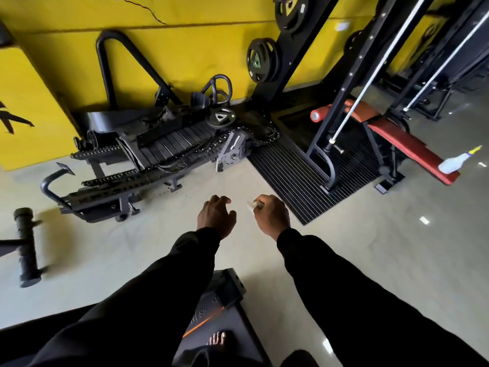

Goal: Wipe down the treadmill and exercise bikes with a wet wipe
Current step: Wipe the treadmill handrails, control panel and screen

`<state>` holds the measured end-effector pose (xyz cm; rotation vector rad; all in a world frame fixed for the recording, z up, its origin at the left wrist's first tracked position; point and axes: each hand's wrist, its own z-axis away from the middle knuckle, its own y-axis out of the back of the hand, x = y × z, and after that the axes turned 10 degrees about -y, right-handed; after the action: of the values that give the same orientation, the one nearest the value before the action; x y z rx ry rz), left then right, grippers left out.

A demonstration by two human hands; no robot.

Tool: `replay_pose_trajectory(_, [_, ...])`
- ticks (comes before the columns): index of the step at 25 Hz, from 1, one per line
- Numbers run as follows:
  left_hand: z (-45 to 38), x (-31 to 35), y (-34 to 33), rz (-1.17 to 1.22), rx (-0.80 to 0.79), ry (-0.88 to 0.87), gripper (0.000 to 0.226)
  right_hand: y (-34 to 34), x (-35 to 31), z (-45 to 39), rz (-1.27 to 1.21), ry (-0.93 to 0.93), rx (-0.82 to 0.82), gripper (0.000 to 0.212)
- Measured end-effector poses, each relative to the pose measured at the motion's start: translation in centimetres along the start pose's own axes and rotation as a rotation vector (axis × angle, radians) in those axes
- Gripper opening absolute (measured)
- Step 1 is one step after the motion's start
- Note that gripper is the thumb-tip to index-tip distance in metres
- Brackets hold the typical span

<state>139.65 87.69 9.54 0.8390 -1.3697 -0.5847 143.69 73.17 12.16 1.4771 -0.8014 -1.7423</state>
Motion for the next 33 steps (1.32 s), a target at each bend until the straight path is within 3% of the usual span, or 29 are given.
replay_pose_trajectory(5, [-8.6,-2.5,-3.1,-0.039,0.164,0.035,0.035,-2.9,-0.5,-11.3,0.002,0.223,-0.066,0.015])
replay_pose_trajectory(11, [-16.2,-7.6,-13.8,-0.141,0.422,0.116,0.037,-10.5,4.3,-23.4,-0.041,0.510,-0.031,0.036])
replay_pose_trajectory(15, [-16.5,-7.6,-20.5,-0.105,0.325,0.229,0.032,-12.4,9.4,-26.5,-0.051,0.564,-0.124,0.032])
replay_pose_trajectory(20, [-24.7,-7.9,-17.1,-0.137,0.463,0.347,0.031,-13.4,3.5,-36.5,-0.115,0.637,-0.161,0.040])
replay_pose_trajectory(24, [-32.5,-12.6,-16.0,-0.100,0.582,0.398,0.026,-17.9,-2.1,-43.7,-0.064,0.747,-0.197,0.036])
replay_pose_trajectory(26, [-35.6,-14.2,-14.8,-0.081,0.619,0.456,0.027,-19.4,-5.2,-46.2,0.001,0.793,-0.236,0.023])
replay_pose_trajectory(33, [-37.4,-19.9,-6.2,-0.099,0.724,0.703,0.031,-25.3,-19.4,-48.5,0.013,1.024,-0.412,0.019])
